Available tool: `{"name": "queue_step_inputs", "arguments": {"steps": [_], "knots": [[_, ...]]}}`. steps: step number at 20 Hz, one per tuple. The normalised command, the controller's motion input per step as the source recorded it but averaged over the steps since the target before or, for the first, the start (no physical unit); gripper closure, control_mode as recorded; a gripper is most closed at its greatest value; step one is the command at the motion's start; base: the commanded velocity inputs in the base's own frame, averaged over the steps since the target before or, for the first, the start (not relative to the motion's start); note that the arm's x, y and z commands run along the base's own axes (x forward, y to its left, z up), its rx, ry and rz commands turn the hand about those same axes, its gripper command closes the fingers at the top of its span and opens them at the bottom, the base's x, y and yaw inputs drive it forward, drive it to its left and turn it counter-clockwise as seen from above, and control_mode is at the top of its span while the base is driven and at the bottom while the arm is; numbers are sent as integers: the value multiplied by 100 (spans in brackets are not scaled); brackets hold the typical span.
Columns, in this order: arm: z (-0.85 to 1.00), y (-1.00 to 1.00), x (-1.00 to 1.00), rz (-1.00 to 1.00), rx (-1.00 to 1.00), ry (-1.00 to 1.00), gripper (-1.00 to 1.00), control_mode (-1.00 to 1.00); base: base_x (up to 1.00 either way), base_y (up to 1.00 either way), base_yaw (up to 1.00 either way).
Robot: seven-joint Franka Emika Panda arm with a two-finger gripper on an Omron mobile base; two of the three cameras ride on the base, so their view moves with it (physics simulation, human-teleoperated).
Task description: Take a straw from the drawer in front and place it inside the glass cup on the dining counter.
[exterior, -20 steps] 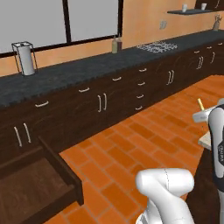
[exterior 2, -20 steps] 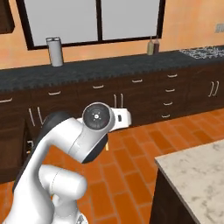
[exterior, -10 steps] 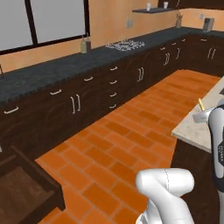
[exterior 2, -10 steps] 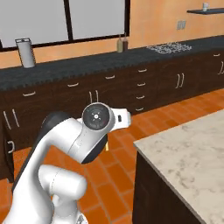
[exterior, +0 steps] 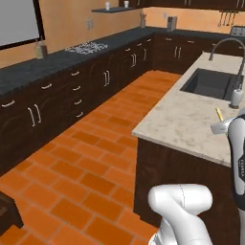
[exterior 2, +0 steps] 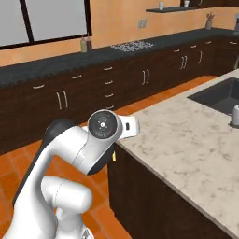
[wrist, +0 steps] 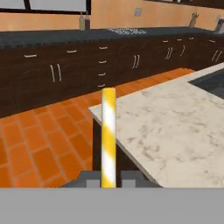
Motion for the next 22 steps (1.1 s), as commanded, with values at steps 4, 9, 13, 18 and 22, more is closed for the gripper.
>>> {"name": "queue_step_inputs", "arguments": {"steps": [4, 9, 13, 18, 22], "knots": [[0, 0, 0, 0, 0, 0, 100, 100, -64, -43, -34], [0, 0, 0, 0, 0, 0, 100, 100, -64, -44, -30], [0, 0, 0, 0, 0, 0, 100, 100, -55, -54, -23], [0, 0, 0, 0, 0, 0, 100, 100, -55, -62, -18], [0, 0, 0, 0, 0, 0, 100, 100, -57, -66, -14]]}}
